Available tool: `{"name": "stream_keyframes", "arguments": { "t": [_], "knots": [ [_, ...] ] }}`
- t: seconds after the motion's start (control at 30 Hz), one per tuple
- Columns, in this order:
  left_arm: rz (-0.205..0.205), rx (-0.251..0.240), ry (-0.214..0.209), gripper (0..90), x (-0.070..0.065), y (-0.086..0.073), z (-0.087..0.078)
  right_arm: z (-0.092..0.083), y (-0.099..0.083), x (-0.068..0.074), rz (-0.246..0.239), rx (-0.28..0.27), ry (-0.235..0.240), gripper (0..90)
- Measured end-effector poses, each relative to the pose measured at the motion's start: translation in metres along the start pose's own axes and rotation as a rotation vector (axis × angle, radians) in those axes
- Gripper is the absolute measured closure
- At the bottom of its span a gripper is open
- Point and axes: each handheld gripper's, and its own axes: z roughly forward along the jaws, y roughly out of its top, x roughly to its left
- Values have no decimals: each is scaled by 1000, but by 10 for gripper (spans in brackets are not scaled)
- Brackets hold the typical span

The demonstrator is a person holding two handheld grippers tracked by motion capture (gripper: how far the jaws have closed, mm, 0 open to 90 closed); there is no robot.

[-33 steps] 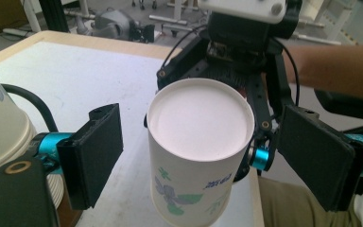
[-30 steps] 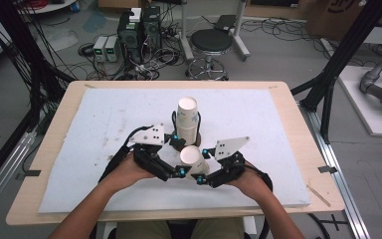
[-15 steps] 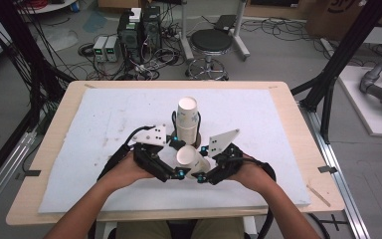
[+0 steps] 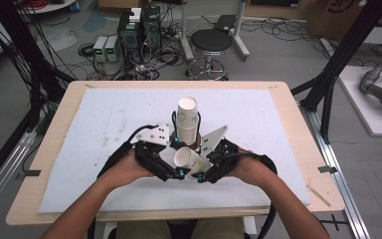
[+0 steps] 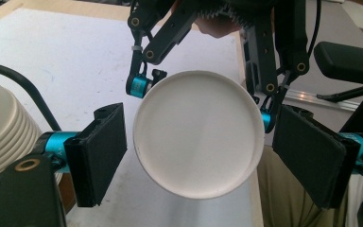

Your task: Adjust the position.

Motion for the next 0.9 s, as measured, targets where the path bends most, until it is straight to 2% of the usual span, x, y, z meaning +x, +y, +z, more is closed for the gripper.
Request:
{"name": "stream_keyframes", "arguments": {
  "t": [0.4, 0.57, 0.77, 0.9],
  "knots": [
    [5, 37, -22, 270, 1, 0, 4, 4, 5, 1, -15, 60, 14, 334],
    [0, 42, -19, 355, 4, -2, 6, 6, 6, 1, -22, 54, 20, 344],
    [13, 49, -25, 366, 4, -3, 6, 9, 2, 2, -16, 34, 25, 350],
    [18, 46, -27, 368, 4, -4, 6, 10, 0, 2, -8, 25, 27, 305]
  ]
}}
